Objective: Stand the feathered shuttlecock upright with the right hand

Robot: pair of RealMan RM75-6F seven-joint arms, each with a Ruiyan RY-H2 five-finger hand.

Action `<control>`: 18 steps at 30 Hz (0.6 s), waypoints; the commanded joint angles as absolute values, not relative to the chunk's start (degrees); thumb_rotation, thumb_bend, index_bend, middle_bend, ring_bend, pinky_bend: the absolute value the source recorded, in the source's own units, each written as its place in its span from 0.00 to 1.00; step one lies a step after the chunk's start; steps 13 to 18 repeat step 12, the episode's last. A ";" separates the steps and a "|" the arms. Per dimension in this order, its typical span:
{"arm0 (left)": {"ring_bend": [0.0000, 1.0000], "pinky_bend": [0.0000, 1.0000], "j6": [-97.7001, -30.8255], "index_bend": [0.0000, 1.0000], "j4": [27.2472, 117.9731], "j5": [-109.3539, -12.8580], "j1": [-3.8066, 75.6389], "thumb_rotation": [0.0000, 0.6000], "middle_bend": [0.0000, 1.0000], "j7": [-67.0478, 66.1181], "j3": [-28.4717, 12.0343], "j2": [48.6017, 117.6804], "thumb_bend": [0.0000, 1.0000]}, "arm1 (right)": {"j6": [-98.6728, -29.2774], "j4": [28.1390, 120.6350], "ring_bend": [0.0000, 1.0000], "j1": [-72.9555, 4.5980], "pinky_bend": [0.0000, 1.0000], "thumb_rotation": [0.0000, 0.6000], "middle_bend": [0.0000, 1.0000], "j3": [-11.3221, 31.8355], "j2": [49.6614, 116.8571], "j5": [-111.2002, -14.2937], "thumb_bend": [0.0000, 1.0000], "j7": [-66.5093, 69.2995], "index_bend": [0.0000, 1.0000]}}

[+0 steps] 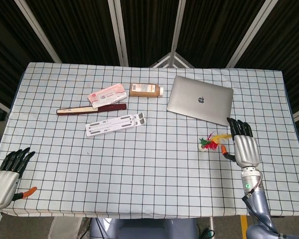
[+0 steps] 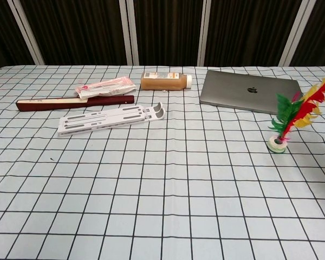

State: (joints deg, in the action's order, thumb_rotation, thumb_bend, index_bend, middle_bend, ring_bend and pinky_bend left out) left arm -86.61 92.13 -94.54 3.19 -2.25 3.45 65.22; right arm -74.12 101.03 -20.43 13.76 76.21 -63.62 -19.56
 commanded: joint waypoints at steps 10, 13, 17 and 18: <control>0.00 0.00 -87.02 0.00 91.65 -94.82 3.14 1.00 0.00 -1.94 3.39 65.17 0.00 | -82.41 103.87 0.00 -12.99 0.00 1.00 0.00 5.85 65.78 -76.65 0.39 -19.29 0.00; 0.00 0.00 -87.21 0.00 91.40 -95.16 3.15 1.00 0.00 -2.21 3.42 65.19 0.00 | -85.14 101.86 0.00 -10.19 0.00 1.00 0.00 2.78 63.46 -80.68 0.39 -18.32 0.00; 0.00 0.00 -87.21 0.00 91.40 -95.16 3.15 1.00 0.00 -2.21 3.42 65.19 0.00 | -85.14 101.86 0.00 -10.19 0.00 1.00 0.00 2.78 63.46 -80.68 0.39 -18.32 0.00; 0.00 0.00 -87.21 0.00 91.40 -95.16 3.15 1.00 0.00 -2.21 3.42 65.19 0.00 | -85.14 101.86 0.00 -10.19 0.00 1.00 0.00 2.78 63.46 -80.68 0.39 -18.32 0.00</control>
